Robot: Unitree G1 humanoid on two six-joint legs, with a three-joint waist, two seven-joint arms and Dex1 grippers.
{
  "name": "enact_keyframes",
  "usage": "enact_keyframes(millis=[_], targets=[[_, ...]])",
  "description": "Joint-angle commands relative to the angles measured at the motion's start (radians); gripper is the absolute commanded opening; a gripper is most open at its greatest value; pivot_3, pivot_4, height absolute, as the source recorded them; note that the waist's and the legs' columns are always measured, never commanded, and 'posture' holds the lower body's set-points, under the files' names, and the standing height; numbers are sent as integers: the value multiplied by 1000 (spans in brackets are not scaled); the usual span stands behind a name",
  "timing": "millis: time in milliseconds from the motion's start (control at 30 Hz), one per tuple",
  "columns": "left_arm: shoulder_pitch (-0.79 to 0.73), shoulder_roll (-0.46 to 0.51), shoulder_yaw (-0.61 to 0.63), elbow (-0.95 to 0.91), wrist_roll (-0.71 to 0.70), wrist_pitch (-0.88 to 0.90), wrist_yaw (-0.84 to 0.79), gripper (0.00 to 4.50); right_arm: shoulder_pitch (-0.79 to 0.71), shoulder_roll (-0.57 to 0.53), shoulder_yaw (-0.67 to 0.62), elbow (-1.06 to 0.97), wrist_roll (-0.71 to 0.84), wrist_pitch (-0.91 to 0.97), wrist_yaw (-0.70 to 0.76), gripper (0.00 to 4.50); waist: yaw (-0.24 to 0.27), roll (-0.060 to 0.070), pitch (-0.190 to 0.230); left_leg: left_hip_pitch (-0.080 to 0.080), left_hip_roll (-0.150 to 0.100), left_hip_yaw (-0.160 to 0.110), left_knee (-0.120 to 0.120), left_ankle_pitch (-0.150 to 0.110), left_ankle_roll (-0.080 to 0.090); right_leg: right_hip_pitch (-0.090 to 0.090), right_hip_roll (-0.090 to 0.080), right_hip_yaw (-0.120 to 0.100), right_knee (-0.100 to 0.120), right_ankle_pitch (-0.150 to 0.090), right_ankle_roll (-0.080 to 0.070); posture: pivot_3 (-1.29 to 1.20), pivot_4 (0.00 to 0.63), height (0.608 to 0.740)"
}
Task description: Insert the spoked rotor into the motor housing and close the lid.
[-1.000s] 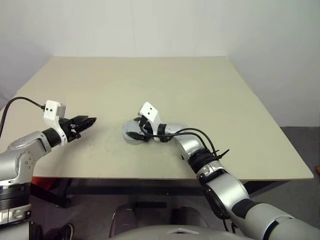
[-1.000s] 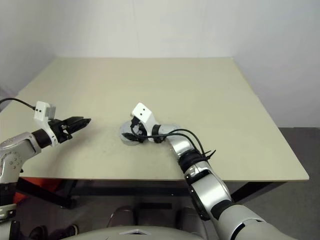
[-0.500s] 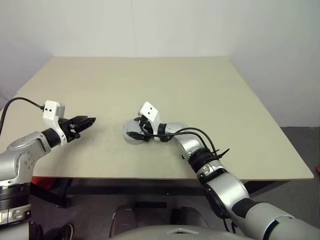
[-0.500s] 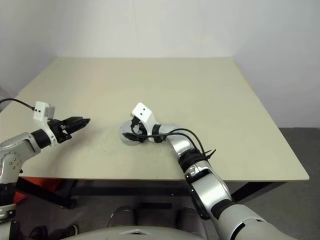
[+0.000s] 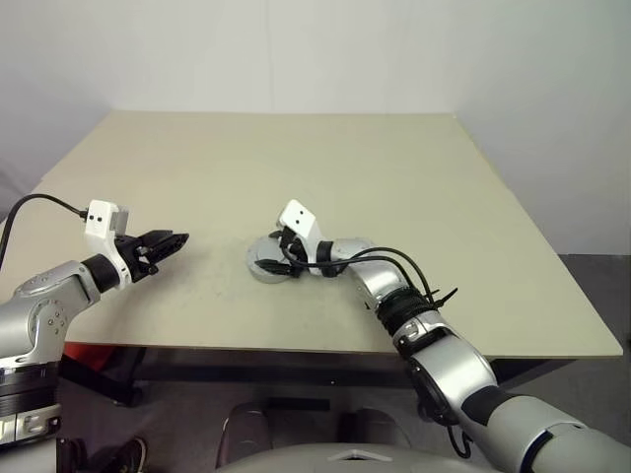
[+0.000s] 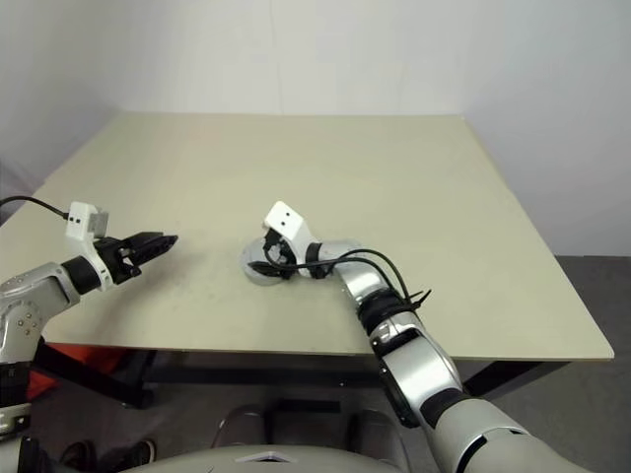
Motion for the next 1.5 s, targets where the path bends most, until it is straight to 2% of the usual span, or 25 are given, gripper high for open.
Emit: enact_keyframes(millis=[33,200,367,467,633,667,833,967,1500], targets=[[-10,4,26,-21,-15,-8,1,2401,11,-54,4,38,-51,32,-19,3225,1,0,0,1,0,0,-1,0,0,1,0,0,-2,0,0,0,0,740],[-47,-44,13,-53,-57,33,31,2401,14,-51,12,36,-49,37,-22,3225,3,0,0,7,-1,0,-7,0,0,7,-2,0,-5,0,0,0,0,740],[-151,-204,-8,-58,-156,134,137,2401,19,-51,20,27,-50,40,-21,3225,10,0,0,7,-1,0,-7,0,0,7,-2,0,-5,0,0,0,0,740],[-192,-259,-41,-38,-154,150,167,1783,21,-54,23,21,-49,43,-20,3225,11,0,0,7,-1,0,-7,0,0,7,-2,0,-5,0,0,0,0,740],[-250,-337,-105,20,-152,181,175,144,23,-53,23,11,-47,46,-26,3225,11,0,-1,7,-1,1,-9,0,0,6,-2,0,-5,0,1,0,0,740],[-257,-346,-114,33,-149,185,175,65,23,-53,22,8,-46,48,-27,3225,11,0,-1,7,-1,1,-10,0,0,5,-2,0,-5,0,1,0,0,740],[-281,-364,-162,93,-118,222,198,65,26,-55,18,-1,-44,52,-34,3225,11,0,0,6,-1,1,-10,0,0,4,-1,0,-5,0,1,0,0,740],[-280,-340,-224,115,-49,235,220,65,28,-56,15,-5,-45,51,-41,3225,12,0,0,6,-1,1,-10,0,0,4,-1,0,-5,0,1,0,0,740],[-282,-297,-169,120,-78,454,265,65,11,-56,-4,-22,-32,101,-60,3225,12,2,-1,7,-2,1,-11,0,0,6,-3,0,-8,-2,4,0,0,740]])
